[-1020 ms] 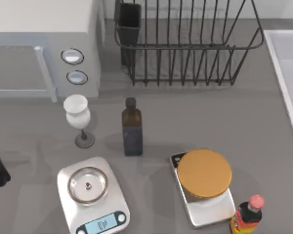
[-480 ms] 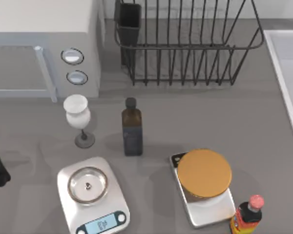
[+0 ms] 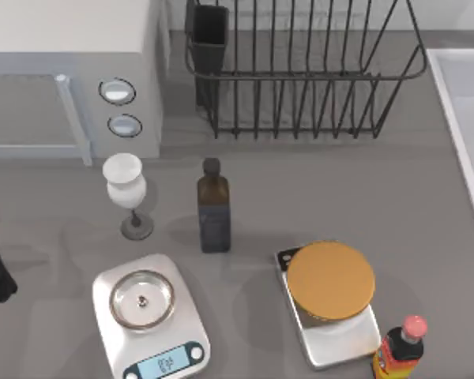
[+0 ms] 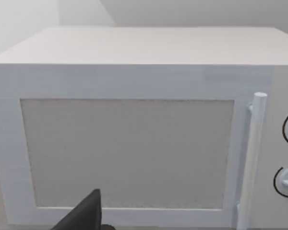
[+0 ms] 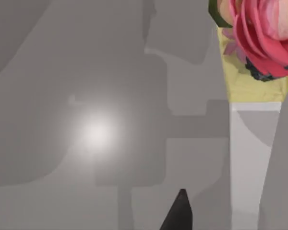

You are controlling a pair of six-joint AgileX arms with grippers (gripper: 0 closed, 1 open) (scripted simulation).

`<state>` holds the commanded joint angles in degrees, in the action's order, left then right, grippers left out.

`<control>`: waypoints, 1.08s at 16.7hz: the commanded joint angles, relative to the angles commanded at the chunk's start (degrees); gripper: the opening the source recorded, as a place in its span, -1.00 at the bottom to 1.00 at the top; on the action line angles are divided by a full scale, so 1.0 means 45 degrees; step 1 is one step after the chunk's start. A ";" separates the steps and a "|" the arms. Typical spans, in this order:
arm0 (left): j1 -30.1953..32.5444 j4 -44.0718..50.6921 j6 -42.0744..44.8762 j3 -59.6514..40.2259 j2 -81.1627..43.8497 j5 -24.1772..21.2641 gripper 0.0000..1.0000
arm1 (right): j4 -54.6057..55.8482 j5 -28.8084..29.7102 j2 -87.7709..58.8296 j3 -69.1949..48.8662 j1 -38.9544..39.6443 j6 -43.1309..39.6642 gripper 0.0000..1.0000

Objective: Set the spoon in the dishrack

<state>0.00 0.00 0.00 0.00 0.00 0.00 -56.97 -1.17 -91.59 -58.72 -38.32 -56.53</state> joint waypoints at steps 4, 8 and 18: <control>0.0000 0.0000 0.0000 0.0000 0.0000 0.0000 1.00 | -0.3900 0.0004 0.0674 -0.2738 -0.0026 -0.0050 -1.00; 0.0000 0.0000 0.0000 0.0000 0.0000 0.0000 1.00 | -0.6298 0.0018 0.1401 -0.4826 0.0011 -0.0004 -1.00; 0.0000 0.0000 0.0000 0.0000 0.0000 0.0000 1.00 | -0.5899 0.0624 0.1480 -0.5315 0.0841 0.0560 -1.00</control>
<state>0.00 0.00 0.00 0.00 0.00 0.00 -83.52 1.64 -84.93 -82.64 -34.53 -54.01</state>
